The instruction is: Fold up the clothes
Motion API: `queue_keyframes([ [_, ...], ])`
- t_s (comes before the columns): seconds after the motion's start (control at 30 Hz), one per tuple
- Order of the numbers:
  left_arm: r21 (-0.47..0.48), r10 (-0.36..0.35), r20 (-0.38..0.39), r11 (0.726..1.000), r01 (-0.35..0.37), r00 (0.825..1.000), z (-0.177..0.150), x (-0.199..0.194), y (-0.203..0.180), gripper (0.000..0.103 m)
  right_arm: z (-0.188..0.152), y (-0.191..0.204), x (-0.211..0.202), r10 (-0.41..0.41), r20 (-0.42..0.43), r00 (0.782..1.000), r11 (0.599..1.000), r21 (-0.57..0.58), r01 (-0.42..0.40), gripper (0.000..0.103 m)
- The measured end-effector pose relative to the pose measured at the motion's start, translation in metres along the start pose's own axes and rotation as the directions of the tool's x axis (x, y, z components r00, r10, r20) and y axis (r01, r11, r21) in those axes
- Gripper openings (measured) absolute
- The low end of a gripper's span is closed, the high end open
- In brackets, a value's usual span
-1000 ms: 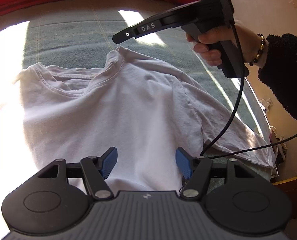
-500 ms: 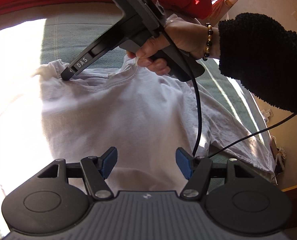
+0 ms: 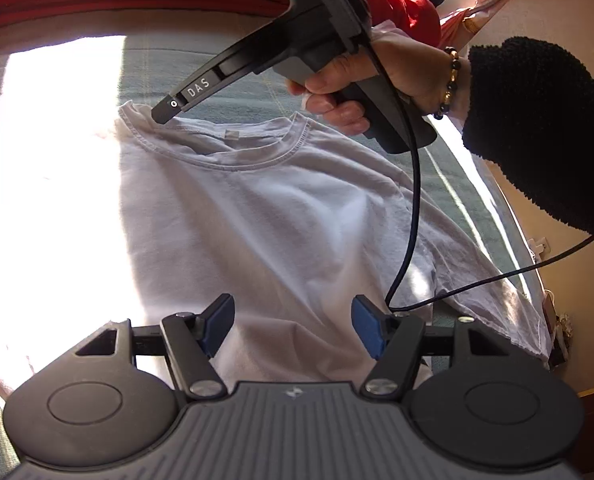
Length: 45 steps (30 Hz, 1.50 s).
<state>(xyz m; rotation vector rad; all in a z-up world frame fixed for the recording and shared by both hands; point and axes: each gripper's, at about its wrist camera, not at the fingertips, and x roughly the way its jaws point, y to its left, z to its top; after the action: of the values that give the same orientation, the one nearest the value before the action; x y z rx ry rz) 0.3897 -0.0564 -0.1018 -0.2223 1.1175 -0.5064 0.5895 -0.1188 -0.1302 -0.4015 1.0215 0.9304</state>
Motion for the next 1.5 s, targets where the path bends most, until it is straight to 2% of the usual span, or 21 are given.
queue_keyframes([
  [0.13, 0.006, 0.029, -0.008, 1.0, -0.029, 1.0, 0.005, 0.001, 0.004, 0.064, -0.031, -0.012, -0.037, 0.036, 0.014, 0.999, 0.991, 0.127, -0.038, 0.015],
  [0.3, 0.0, 0.089, -0.041, 0.996, -0.089, 0.995, 0.005, 0.012, 0.012, 0.064, -0.09, -0.007, -0.047, 0.048, -0.099, 0.994, 0.984, 0.177, -0.03, 0.021],
  [0.4, 0.01, 0.163, -0.089, 0.987, -0.162, 0.983, 0.001, 0.022, 0.021, 0.065, -0.113, -0.01, -0.041, -0.008, -0.106, 0.994, 0.978, 0.204, 0.03, 0.02],
  [0.5, 0.033, 0.229, -0.146, 0.974, -0.226, 0.962, -0.007, 0.027, 0.03, 0.065, -0.121, -0.022, -0.052, -0.086, -0.057, 0.995, 0.952, 0.289, 0.099, 0.02],
  [0.67, 0.093, 0.267, -0.156, 0.962, -0.255, 0.951, -0.009, 0.021, 0.017, 0.065, -0.149, -0.039, -0.097, -0.144, -0.025, 0.989, 0.918, 0.37, 0.143, 0.021],
  [0.77, 0.14, 0.264, -0.128, 0.959, -0.246, 0.956, -0.003, 0.015, -0.004, 0.065, -0.178, -0.045, -0.132, -0.197, -0.03, 0.98, 0.891, 0.412, 0.192, 0.022],
  [0.83, 0.182, 0.258, -0.104, 0.954, -0.236, 0.961, 0.002, 0.015, -0.026, 0.065, -0.202, -0.048, -0.155, -0.239, -0.041, 0.97, 0.863, 0.448, 0.232, 0.023],
  [0.97, 0.268, 0.241, -0.056, 0.939, -0.218, 0.969, 0.012, 0.018, -0.071, 0.065, -0.269, -0.055, -0.201, -0.313, -0.085, 0.946, 0.772, 0.557, 0.306, 0.026],
  [1.13, 0.37, 0.217, -0.008, 0.907, -0.199, 0.976, 0.022, 0.025, -0.126, 0.067, -0.354, -0.053, -0.237, -0.349, -0.151, 0.925, 0.66, 0.66, 0.357, 0.026],
  [1.3, 0.434, 0.224, -0.016, 0.879, -0.195, 0.974, 0.014, 0.06, -0.171, 0.068, -0.419, -0.053, -0.267, -0.367, -0.168, 0.915, 0.601, 0.708, 0.371, 0.026],
  [1.4, 0.446, 0.224, -0.034, 0.876, -0.185, 0.974, 0.008, 0.075, -0.193, 0.068, -0.455, -0.057, -0.286, -0.377, -0.164, 0.911, 0.566, 0.738, 0.367, 0.026],
  [1.5, 0.45, 0.227, -0.06, 0.875, -0.177, 0.972, 0.005, 0.09, -0.214, 0.068, -0.48, -0.067, -0.299, -0.359, -0.142, 0.922, 0.546, 0.769, 0.331, 0.026],
])
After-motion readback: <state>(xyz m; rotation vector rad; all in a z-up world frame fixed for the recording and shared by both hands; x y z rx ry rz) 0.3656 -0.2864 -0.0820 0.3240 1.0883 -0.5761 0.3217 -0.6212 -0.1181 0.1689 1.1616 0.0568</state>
